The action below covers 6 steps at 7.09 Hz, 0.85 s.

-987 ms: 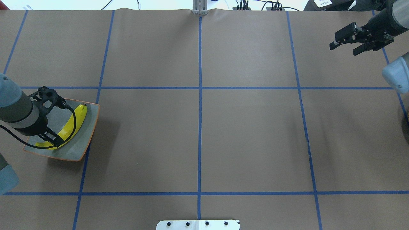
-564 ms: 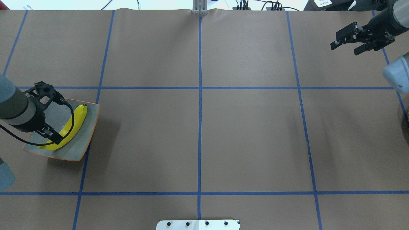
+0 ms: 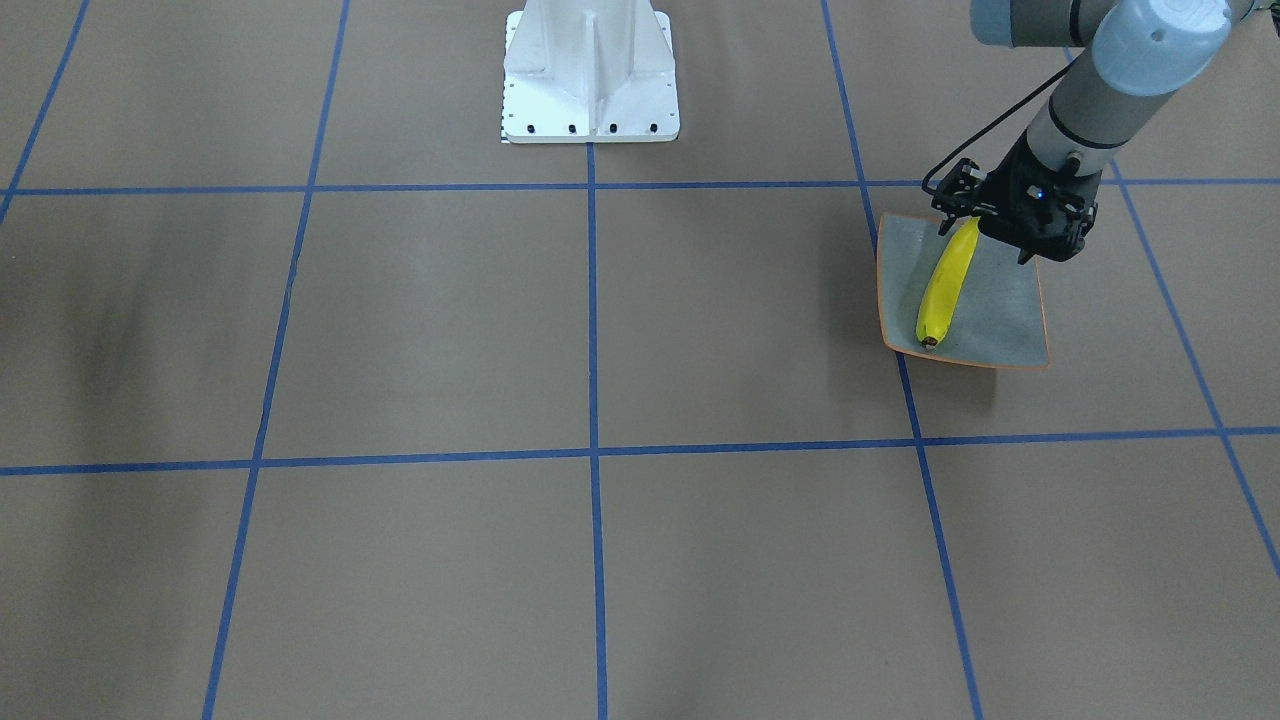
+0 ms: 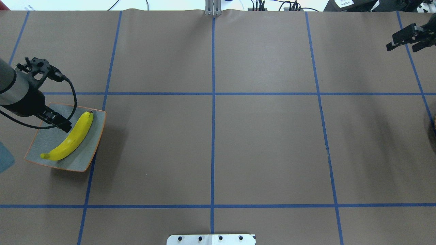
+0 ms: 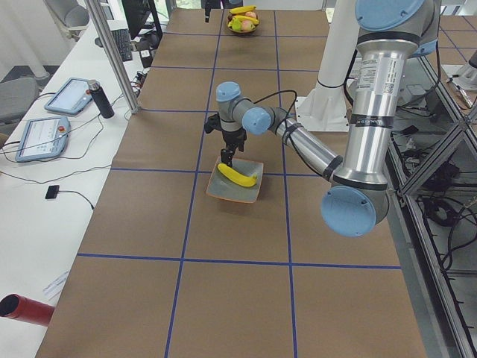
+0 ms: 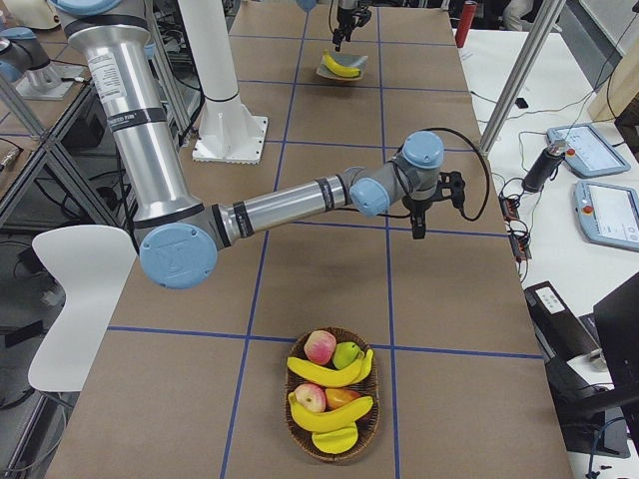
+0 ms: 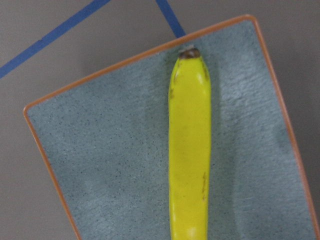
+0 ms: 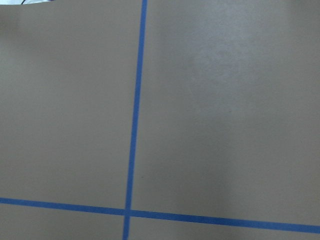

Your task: Transfer all bananas from basket to plate

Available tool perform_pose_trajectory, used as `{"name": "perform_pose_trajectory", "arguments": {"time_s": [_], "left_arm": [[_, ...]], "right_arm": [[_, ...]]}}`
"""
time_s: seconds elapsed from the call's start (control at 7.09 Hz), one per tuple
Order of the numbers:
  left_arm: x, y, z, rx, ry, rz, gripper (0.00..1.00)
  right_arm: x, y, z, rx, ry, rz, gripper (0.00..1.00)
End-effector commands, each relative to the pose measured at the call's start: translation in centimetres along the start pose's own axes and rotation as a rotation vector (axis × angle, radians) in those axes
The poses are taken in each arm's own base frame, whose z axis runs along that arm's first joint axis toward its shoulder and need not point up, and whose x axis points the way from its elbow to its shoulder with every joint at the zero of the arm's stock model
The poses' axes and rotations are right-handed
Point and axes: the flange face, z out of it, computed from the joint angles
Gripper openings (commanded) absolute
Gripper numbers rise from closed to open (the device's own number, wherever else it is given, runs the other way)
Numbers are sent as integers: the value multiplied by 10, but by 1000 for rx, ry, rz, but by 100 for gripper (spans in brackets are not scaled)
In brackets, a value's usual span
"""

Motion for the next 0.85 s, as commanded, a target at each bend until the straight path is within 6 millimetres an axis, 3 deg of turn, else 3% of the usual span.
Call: {"name": "perform_pose_trajectory", "arguments": {"time_s": [0.0,0.14,0.42,0.7], "left_arm": [[15,-21,-11,6,9,-3,100],[19,-27,-13,12,11,0,100],[21,-37,-12,14,12,1,100],[25,-45,-12,20,13,5,100]], "right_arm": [[90,19,-16,-74,144,-111,99],[117,24,-28,-114,212,-142,99],[182,74,-29,-192,271,-209,99],[223,115,-25,-249,322,-244,100]]}}
